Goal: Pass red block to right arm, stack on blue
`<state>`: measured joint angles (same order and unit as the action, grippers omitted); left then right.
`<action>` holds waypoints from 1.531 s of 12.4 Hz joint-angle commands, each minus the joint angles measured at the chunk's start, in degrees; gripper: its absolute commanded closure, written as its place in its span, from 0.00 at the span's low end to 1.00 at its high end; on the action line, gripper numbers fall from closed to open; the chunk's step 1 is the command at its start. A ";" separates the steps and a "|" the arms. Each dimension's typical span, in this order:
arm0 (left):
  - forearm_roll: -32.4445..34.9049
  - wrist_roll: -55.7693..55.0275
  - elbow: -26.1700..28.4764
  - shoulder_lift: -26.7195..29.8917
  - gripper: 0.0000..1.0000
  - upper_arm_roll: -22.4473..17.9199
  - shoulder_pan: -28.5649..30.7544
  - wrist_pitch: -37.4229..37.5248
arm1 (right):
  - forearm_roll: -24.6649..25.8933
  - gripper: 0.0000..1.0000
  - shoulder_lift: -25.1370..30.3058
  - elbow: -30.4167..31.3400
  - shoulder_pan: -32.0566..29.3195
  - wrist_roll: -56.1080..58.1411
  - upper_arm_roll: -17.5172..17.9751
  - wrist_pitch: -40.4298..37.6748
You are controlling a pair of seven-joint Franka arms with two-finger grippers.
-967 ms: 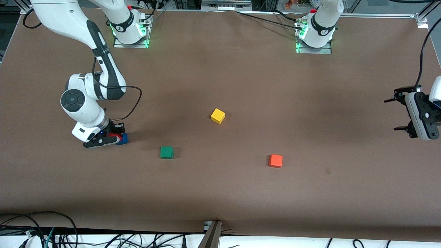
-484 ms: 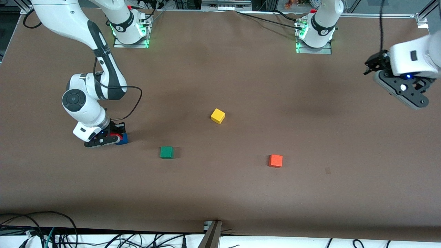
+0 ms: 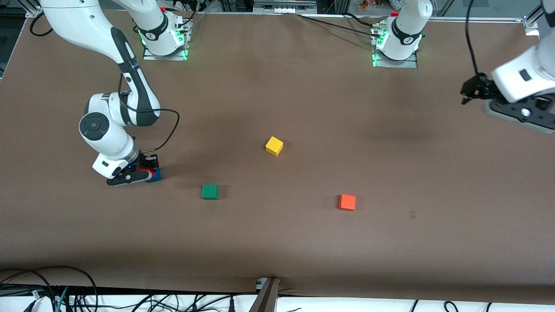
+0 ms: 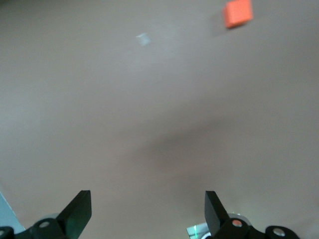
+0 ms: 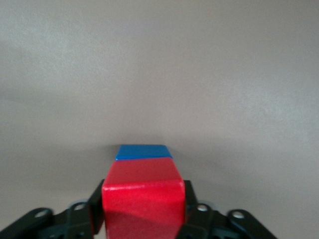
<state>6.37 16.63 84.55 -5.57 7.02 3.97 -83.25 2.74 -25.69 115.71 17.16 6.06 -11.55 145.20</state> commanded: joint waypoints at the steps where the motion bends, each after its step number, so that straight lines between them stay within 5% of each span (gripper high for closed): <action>1: -1.10 -1.60 4.48 3.20 0.00 -2.63 0.33 -5.93 | 0.60 0.00 2.66 -2.40 -0.28 0.97 0.21 -3.93; 7: -5.93 -2.22 5.27 3.47 0.00 -2.63 1.65 -7.71 | 0.16 0.00 4.86 -22.08 -0.11 1.06 0.65 -34.77; 12: -5.84 -16.63 5.28 3.82 0.00 -2.63 0.78 -7.27 | -0.54 0.00 7.32 -35.88 -0.11 1.06 0.39 -59.46; 16: -5.84 -16.63 5.63 4.17 0.00 -6.40 -3.26 -7.45 | -2.56 0.00 13.89 -38.10 -0.98 0.18 0.91 -68.99; 19: -7.41 -16.46 4.66 3.55 0.00 -6.50 -2.22 -7.18 | -0.38 0.00 18.64 -36.95 -4.04 0.27 7.66 -71.53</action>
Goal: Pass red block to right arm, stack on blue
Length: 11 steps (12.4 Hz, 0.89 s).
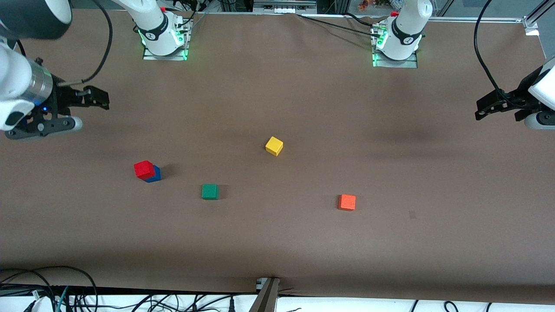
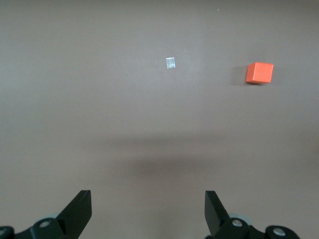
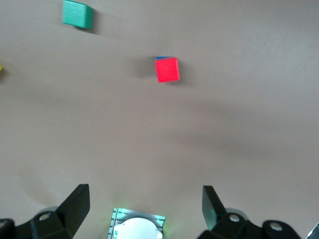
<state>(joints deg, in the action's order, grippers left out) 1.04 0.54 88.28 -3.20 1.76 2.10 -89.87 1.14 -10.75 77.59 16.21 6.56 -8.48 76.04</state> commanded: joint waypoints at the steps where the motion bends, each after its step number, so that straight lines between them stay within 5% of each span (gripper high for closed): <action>1: -2.53 -0.36 0.93 1.18 0.00 -1.23 0.00 -0.57 | 1.67 0.00 6.24 2.20 -5.64 -0.14 6.70 -2.21; 6: -1.83 -0.36 0.58 1.09 0.00 -1.32 0.09 -0.74 | 1.59 0.00 13.90 6.86 -8.74 0.56 8.04 -4.75; 11: -1.74 -0.71 -1.52 0.21 0.00 -0.97 0.01 -0.39 | 1.50 0.00 9.71 4.08 -8.39 0.48 7.86 -6.08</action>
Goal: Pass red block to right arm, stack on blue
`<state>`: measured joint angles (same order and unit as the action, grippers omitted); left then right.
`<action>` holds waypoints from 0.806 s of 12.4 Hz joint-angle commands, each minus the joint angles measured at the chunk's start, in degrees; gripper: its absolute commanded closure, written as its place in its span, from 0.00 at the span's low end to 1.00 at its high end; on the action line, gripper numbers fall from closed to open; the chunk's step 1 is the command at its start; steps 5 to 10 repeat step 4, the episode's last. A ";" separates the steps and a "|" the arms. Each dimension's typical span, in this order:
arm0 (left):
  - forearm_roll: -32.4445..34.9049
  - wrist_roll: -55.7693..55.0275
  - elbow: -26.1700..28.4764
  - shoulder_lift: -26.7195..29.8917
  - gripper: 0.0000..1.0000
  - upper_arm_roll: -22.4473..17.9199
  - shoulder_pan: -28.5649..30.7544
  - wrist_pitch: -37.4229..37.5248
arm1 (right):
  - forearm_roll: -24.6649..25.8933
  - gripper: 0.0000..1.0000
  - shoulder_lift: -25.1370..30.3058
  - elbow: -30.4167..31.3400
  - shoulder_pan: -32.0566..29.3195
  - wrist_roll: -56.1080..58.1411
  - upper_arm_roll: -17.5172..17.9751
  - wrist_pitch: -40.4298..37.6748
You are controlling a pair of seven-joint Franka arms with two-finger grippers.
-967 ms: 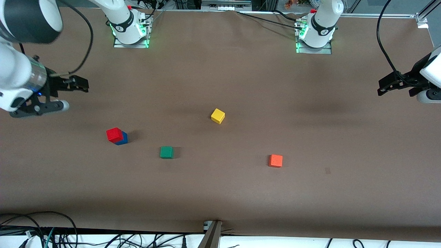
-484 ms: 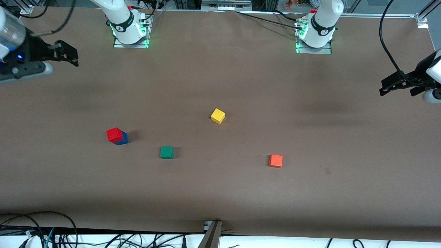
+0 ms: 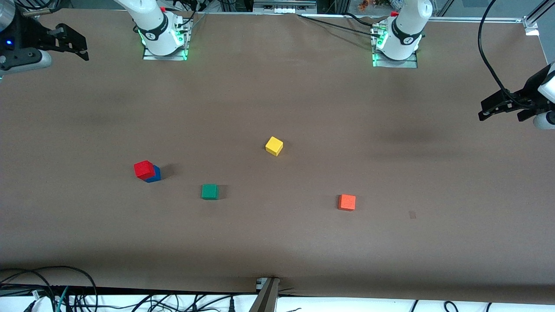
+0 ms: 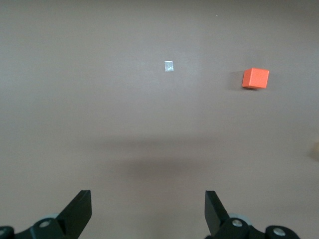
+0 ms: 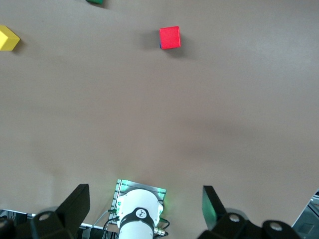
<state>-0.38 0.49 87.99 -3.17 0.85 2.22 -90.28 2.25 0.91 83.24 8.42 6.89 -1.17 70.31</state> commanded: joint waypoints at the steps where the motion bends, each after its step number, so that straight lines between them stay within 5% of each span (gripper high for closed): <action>1: -0.58 -1.10 -2.11 -0.17 0.00 -0.14 -0.03 0.19 | 0.39 0.00 -3.10 -3.33 -0.51 0.23 0.56 -0.70; 10: -0.41 -0.49 -2.03 -0.26 0.00 0.30 -0.20 0.63 | 0.39 0.00 -3.64 -3.61 -0.34 0.23 0.73 0.00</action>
